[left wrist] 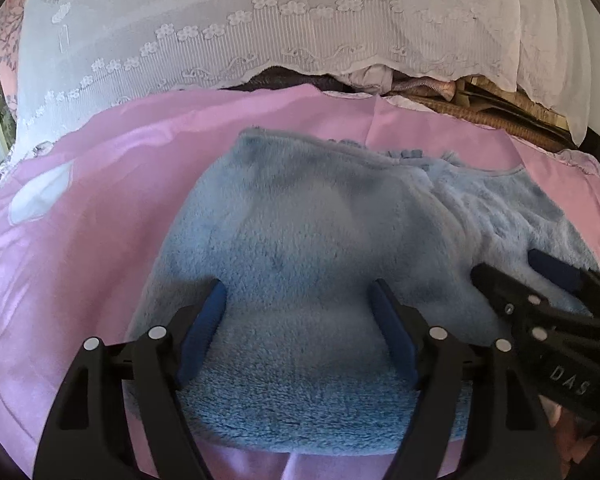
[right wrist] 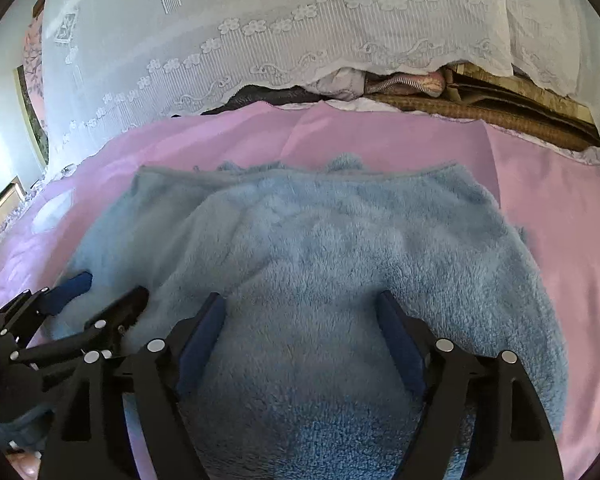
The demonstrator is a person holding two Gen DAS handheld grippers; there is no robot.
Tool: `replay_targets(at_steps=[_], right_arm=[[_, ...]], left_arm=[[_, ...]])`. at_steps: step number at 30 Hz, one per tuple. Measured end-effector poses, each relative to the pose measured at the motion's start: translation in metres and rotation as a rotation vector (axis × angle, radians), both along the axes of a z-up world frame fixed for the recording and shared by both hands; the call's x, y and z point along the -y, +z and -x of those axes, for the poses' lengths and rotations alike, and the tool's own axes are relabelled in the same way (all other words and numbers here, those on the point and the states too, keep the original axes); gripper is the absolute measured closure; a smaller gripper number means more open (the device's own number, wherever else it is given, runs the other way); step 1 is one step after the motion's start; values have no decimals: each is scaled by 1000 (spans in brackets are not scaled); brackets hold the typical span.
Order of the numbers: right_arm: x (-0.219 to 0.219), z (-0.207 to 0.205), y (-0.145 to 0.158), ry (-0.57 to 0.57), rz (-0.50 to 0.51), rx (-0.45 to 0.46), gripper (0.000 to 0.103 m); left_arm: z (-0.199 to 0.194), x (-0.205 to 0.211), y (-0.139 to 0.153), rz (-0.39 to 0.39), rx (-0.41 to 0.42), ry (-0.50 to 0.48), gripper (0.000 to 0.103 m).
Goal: Fold small clothes
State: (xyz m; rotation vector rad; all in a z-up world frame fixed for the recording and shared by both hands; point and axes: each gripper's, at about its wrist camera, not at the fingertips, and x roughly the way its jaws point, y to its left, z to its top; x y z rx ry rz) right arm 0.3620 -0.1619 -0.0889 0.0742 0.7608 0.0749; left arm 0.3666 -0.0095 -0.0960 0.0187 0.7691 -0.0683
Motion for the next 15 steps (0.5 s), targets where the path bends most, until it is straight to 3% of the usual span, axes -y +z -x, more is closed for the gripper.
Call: replay_targets(at_steps=[13,15], right_arm=[[1,1,-3,-9,10,2,21],[4,4,-1,2,-17,15,16]], left_arm=[[1,-5,0,30,4,2,30],[5,-8,4,40,33,10,30]])
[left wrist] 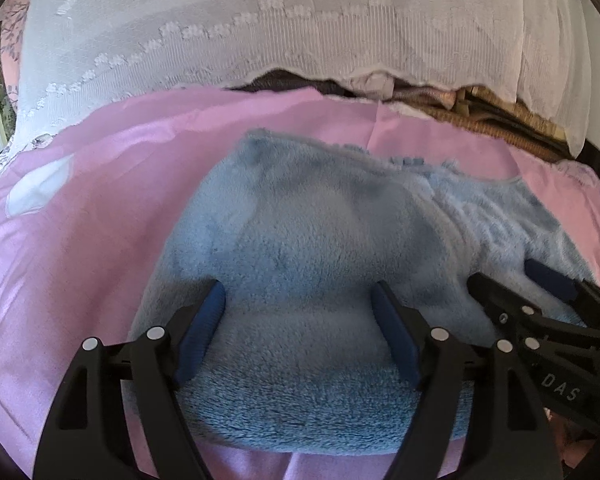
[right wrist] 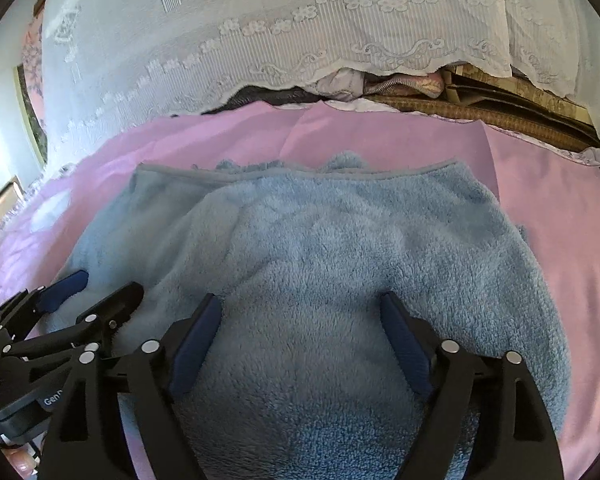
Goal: Fold small clothes
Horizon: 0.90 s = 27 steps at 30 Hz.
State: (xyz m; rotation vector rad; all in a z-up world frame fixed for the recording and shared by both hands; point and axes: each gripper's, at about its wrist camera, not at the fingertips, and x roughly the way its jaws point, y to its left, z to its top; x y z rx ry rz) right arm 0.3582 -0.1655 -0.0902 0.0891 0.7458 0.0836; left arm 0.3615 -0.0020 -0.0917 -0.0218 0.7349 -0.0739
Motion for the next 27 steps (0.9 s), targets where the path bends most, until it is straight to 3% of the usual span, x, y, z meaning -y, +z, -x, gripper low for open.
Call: replay_targets(at_steps=[3,7,10,13,16,18,19,21,27], right_arm=[[3,3,2,28,-48,13,9],[7,6,4,30,-77,32,9],[16,26,18,-54,-77,149,9],[30,45,32,-134,-95,266,9],[40,30,22,-197,-77,171,9],[44,11,4,-203,-82,25,3],[38,4,2,-185,-29,-10,3],[28,4,2,-185,34,-8,3],[30,4,1,-185,28,-15,3]], left_arm=[[9,-4,10,22,52,18,30],[10,-4,16,49,66,12,29],[12,1,17,52,72,-15,29],[22,13,24,10,132,-42,28],[23,23,22,-46,134,-62,20],[10,30,8,-92,44,-68,17],[2,30,1,-89,-12,-69,14],[-5,23,-2,-58,-49,-68,12],[-5,22,0,-67,-43,-69,11]])
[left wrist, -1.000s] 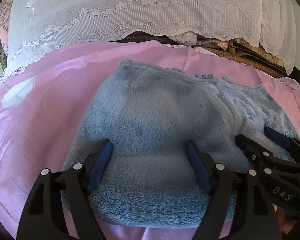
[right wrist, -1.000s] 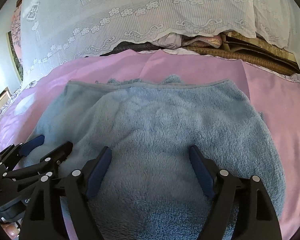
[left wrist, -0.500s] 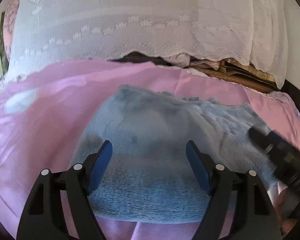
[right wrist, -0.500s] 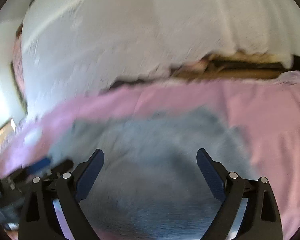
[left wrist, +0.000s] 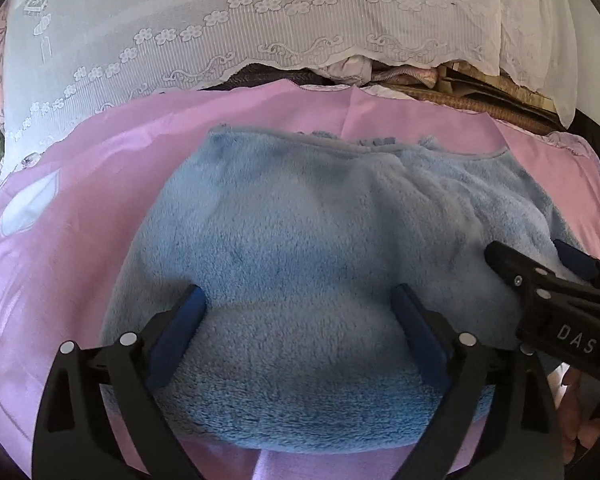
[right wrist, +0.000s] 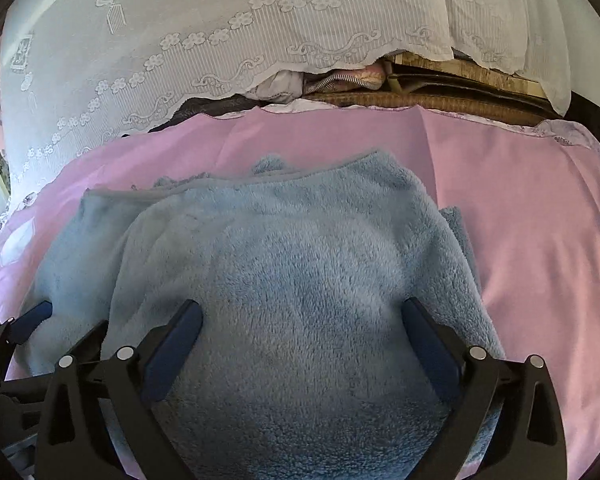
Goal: Fold small clothes
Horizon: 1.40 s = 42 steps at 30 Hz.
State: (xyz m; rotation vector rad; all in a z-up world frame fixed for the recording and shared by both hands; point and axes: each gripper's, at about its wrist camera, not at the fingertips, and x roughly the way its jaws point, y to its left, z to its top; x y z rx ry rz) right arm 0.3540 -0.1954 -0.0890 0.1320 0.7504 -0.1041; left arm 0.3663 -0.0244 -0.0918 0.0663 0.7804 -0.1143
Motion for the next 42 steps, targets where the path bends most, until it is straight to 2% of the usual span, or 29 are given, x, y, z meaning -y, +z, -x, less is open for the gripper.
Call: replay_targets(at_steps=[10,13,15,17,20,25,29,31,34,36,37,38,40,42], right_arm=[[3,4,1,8,-39,22,3],[16,18,8,2,-120,103,4],[30,45,18,-50,-192,240,4],[41,64,20,-83,-250,292,4],[54,81,12,-106,-333,263,4],[70,113,6,-163,-394,243,4],[87,139,-11,-196,-543,193,5],[92,146,-18,-199,-606,187,8],[94,146,-20,-197,-628,195,11],[95,144,-23,-199,-661,189,28],[97,144,-25,-200,-690,190,34],[99,142,-30,-204,-743,189,45],[102,136,-37,-205,-819,182,50],[100,125,-39,-195,-827,163,51]], left_arm=[[1,-1,-2,28,5,-6,10],[2,-4,-1,48,9,-8,10],[3,-6,-1,58,10,-8,10],[3,-6,-1,60,11,-8,10],[3,-5,-1,61,13,-10,10],[7,-9,-1,80,16,-13,9],[8,-11,0,87,17,-13,8],[9,-11,-1,89,17,-14,8],[10,-11,-1,90,16,-12,8],[10,-11,-1,89,18,-14,7],[10,-10,-2,87,18,-14,7],[10,-10,-2,84,18,-13,7],[9,-9,-1,78,18,-12,7],[9,-8,-1,70,18,-12,7]])
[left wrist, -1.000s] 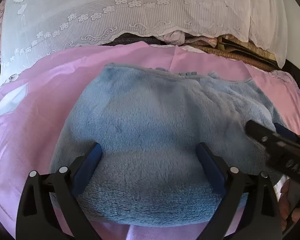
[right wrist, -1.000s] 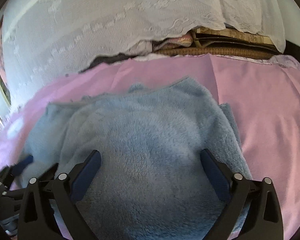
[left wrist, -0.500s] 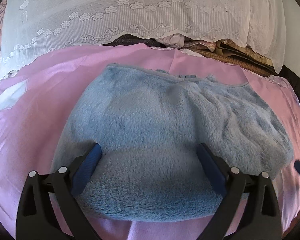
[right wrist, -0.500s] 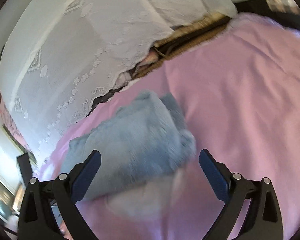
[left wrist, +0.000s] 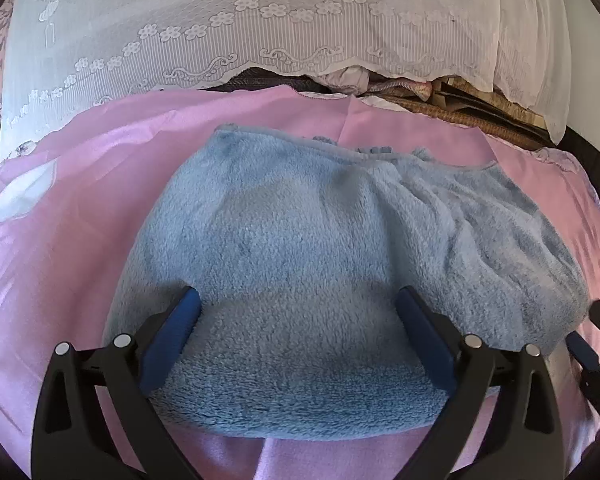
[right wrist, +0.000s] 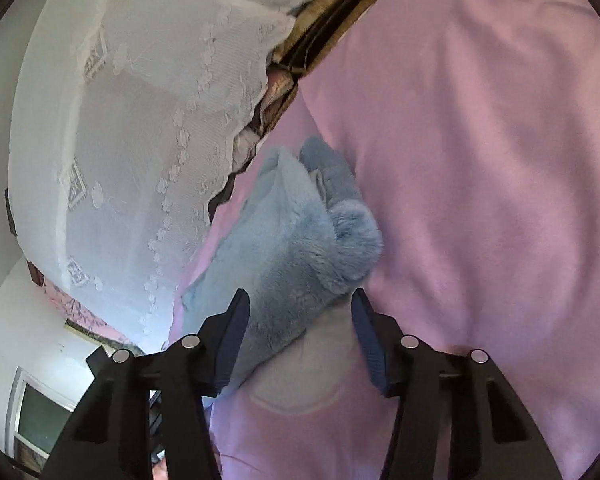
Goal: Fold small clothes
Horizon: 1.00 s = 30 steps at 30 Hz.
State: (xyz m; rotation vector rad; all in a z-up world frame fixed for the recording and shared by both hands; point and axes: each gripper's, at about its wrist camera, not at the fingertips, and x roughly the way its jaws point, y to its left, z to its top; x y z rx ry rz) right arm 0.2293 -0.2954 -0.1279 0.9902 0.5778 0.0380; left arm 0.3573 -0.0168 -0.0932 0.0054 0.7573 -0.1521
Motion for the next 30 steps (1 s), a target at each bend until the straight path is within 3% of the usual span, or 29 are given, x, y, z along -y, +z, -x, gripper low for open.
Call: replay_targets(at_steps=[4,8,11,14,16,20,26,28,30], right_arm=[[0,-23,-1,-60,-18,9,43],[-11,-52,2,-110,88,-50,41],[-18,-67,3,-130,147,-68,46],[-11,-69,-2,-125,113,-53,56],[-9,-68,-3,-113,103,-52,57],[-14,-76,-1,-80,152,-69,51],[-17,-78,0,-77,158,-59,45],[-22,-80,1,-65,180,-53,39],[-25,-84,3,-50,197,-52,31]], left_arm=[[1,1,0,-4,-2,1,6],[1,3,-1,-12,-5,1,5],[0,4,-1,-18,-5,3,5],[-1,5,-1,-26,-1,7,5],[0,6,1,-33,10,15,5],[11,9,10,-19,53,30,5],[26,23,24,32,101,-25,5],[29,37,21,-19,103,-55,5],[22,56,4,-134,44,-76,4]])
